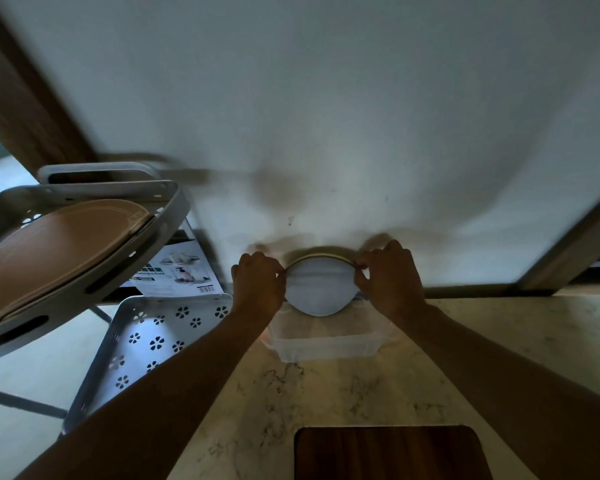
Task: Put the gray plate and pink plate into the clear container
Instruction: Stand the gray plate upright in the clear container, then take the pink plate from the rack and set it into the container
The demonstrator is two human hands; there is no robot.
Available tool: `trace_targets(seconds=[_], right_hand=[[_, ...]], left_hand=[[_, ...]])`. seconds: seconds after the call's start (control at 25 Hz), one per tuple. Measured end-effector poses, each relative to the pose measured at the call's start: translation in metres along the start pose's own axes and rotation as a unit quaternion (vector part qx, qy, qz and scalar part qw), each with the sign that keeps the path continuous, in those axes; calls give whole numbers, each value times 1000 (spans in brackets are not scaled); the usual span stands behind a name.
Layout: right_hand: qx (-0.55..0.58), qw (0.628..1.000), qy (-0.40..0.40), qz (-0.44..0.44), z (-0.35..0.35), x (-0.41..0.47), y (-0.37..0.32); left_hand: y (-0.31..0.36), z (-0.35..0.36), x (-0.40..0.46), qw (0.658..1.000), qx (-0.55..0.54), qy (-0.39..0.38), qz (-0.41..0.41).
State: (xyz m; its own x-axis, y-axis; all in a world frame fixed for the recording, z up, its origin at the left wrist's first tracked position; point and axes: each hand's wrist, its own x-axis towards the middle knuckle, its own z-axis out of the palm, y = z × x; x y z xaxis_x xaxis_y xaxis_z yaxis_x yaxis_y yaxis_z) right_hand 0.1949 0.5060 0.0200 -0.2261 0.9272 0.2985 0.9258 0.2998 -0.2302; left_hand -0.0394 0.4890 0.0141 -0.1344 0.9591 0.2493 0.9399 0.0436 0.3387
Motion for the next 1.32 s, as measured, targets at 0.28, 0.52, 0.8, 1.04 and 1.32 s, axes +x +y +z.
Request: trace_targets(seconds=[0.28,0.52,0.8,1.04,1.32], right_hand=[[-7,1000,-13,14,-9,-3,-4],[124,989,-77,-36,-34,-20,-24],[161,975,-147,-32,-93,-46,-72],[181,977,-91,-73,-149,-56,-142],[236,967,-74,-68,-179,-52,-224]], left_hand=[[-1,-4,-6,998,-66,-8,-13],[1,-32,-24,993,-111,-37,-19],[12,-102,-62,990,-133,-34,-41],[9,-186,-103,992,-129,-4,-11],[-24,-282,-134,989,-118,89,28]])
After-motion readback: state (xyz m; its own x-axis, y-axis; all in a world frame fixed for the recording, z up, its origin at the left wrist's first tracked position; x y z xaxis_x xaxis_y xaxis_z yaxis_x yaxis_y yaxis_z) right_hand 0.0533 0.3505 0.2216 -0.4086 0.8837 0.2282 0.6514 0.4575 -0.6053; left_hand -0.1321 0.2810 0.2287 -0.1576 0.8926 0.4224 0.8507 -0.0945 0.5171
